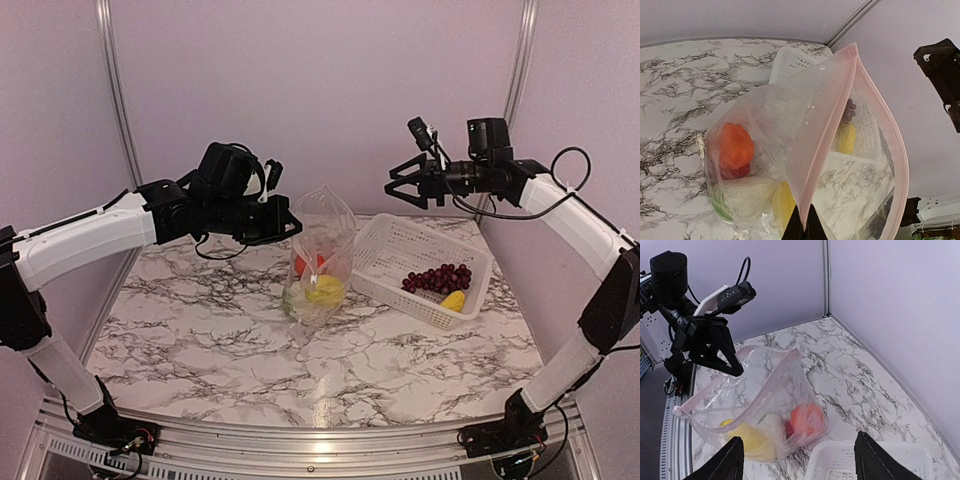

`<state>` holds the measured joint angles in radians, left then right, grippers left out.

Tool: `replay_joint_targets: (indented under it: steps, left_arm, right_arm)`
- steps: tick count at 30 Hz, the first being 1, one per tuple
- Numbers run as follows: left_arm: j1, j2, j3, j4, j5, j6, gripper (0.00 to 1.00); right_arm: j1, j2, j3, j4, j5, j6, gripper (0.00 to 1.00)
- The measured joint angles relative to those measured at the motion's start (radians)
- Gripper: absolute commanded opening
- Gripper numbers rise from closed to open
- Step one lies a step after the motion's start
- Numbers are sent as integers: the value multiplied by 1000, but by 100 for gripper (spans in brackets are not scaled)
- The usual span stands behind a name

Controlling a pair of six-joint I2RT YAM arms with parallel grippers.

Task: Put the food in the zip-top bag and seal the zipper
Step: Pick up the fake fruit from the bin.

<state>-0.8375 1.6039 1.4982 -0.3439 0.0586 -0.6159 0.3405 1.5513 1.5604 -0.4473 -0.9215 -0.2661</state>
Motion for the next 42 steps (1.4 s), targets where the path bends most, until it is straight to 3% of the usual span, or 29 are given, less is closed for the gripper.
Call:
replay_joint_targets:
  steps: [8,18,26,32,38,42]
  left_arm:
    - [0,0,0,0,0,8,0]
    - [0,0,0,1,1,13,0]
    - [0,0,0,1,1,15,0]
    - [0,0,0,1,1,18,0]
    - [0,0,0,0,0,18,0]
    - [0,0,0,0,1,18,0]
  right_arm:
    - [-122,3,-1,-301,213,-272,58]
    - [-137,22,-101,-420,589,-496,50]
    - [-138,131,-117,-428,743,-561,63]
    - [-138,193,-159,-420,818,-588,66]
    - [-138,243,-179,-390,896,-603,77]
    - [-138,272,-207,-347,955,-604,79]
